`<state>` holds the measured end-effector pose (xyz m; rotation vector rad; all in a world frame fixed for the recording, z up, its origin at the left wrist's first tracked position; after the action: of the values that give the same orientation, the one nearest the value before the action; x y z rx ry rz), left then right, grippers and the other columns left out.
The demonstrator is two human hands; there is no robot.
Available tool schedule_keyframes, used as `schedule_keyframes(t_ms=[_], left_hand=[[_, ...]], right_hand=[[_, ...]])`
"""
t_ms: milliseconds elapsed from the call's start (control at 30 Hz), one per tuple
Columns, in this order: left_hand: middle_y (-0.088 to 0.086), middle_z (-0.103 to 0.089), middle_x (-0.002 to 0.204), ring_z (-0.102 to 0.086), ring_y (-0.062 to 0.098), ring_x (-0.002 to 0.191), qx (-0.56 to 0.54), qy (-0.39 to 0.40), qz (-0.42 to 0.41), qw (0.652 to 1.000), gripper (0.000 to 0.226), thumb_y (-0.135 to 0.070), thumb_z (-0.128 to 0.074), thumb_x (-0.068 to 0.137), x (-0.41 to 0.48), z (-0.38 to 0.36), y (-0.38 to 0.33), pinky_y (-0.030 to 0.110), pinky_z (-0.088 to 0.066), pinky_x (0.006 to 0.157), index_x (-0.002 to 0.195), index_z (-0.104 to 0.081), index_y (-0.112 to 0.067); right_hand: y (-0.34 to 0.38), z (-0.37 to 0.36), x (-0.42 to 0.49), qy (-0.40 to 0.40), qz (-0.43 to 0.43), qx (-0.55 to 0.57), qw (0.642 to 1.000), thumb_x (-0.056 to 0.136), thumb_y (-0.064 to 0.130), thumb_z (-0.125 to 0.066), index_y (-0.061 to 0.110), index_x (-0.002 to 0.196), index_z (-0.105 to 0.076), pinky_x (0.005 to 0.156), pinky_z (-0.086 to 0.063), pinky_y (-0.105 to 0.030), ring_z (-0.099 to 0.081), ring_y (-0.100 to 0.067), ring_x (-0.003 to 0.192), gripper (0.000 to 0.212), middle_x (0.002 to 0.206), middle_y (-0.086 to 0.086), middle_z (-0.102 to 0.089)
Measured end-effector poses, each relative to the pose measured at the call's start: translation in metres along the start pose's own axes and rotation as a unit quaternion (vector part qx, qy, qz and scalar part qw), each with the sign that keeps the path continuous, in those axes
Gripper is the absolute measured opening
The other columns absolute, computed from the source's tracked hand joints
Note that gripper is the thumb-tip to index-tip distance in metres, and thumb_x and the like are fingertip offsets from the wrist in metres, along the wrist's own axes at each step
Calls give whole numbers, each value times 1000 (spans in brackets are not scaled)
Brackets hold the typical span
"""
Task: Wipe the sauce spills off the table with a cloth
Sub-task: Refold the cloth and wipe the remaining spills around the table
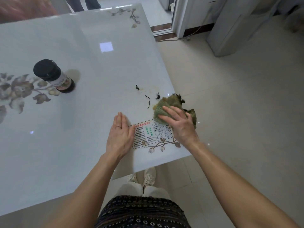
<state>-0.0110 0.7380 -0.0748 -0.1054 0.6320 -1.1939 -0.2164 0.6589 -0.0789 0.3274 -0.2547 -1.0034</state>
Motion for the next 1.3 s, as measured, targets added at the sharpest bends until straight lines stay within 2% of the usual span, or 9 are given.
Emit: schedule_keyframes(t_ms=[133, 267, 333, 500, 700, 867, 1033, 1100, 1300], left_hand=[[5, 12, 157, 12, 13, 144, 9, 7, -22, 1000, 63, -41, -16, 100, 7, -4, -13, 27, 5, 118, 149, 4, -9], [5, 14, 157, 13, 14, 144, 26, -1, -17, 1000, 64, -43, -16, 99, 10, -7, -15, 29, 5, 118, 149, 6, -8], [5, 14, 157, 13, 14, 144, 26, -3, -19, 999, 64, -42, -16, 99, 10, -8, -17, 28, 5, 118, 149, 6, -9], [4, 15, 157, 14, 13, 144, 23, 5, -25, 999, 64, -43, -16, 99, 10, -5, -15, 29, 4, 118, 149, 6, -10], [2, 12, 157, 12, 12, 144, 20, 1, -37, 999, 62, -42, -18, 99, 21, 0, -15, 28, 4, 118, 150, 3, -11], [1, 11, 158, 11, 11, 144, 0, 10, -41, 999, 61, -38, -20, 100, 30, 6, -15, 28, 3, 118, 150, 2, -11], [4, 1, 158, 4, 13, 145, -24, -28, -54, 998, 56, -26, -28, 100, 36, 11, -15, 25, 1, 118, 149, -8, -8], [2, -4, 158, -2, 13, 145, -55, -45, -49, 996, 54, -16, -31, 99, 37, 15, -13, 21, -3, 116, 149, -13, -8], [1, -20, 156, -19, 15, 143, -108, -81, -30, 990, 77, 14, -36, 77, 38, 31, -2, 16, -9, 110, 148, -23, -13]], right_hand=[[-16, 19, 15, -50, -107, 41, 992, 81, -8, -64, 24, 132, -60, 97, -36, -51, -41, -25, 132, 60, 146, 3, -48], [23, -4, -13, -19, 23, 6, 1000, 72, -17, -62, 24, 128, -62, 101, -36, -51, -39, -26, 135, 70, 146, 2, -48], [15, -5, -14, -11, 42, -1, 999, 71, -18, -62, 24, 129, -61, 102, -36, -53, -37, -25, 136, 72, 147, 2, -47], [-19, 16, 19, -78, -154, 26, 985, 78, -16, -61, 20, 128, -62, 95, -42, -53, -42, -27, 129, 62, 144, 0, -51], [19, -6, 4, -68, -42, -6, 997, 73, -15, -63, 18, 126, -64, 99, -36, -47, -41, -27, 130, 63, 144, 0, -50], [7, 8, 31, -122, -196, 43, 972, 73, -19, -59, 14, 127, -63, 95, -41, -50, -44, -28, 127, 63, 141, -2, -53], [76, -23, 45, -44, -36, -18, 998, 74, -3, -59, 21, 129, -61, 95, -39, -47, -42, -30, 131, 61, 147, -2, -46], [71, -28, 50, -18, -23, -53, 998, 72, -4, -59, 24, 132, -58, 94, -40, -48, -41, -30, 131, 66, 149, -2, -43], [9, 4, 66, -79, -206, -50, 974, 70, -17, -61, 24, 128, -62, 88, -46, -52, -41, -30, 126, 71, 145, -5, -46]])
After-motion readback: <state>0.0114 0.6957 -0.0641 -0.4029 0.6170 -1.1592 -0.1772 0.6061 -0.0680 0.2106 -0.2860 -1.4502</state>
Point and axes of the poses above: each hand's wrist, its own x-axis towards the middle knuckle, its own z-axis out of the back of the hand, y = z × x, the point moved 6 cm from there along x, towards the middle knuckle
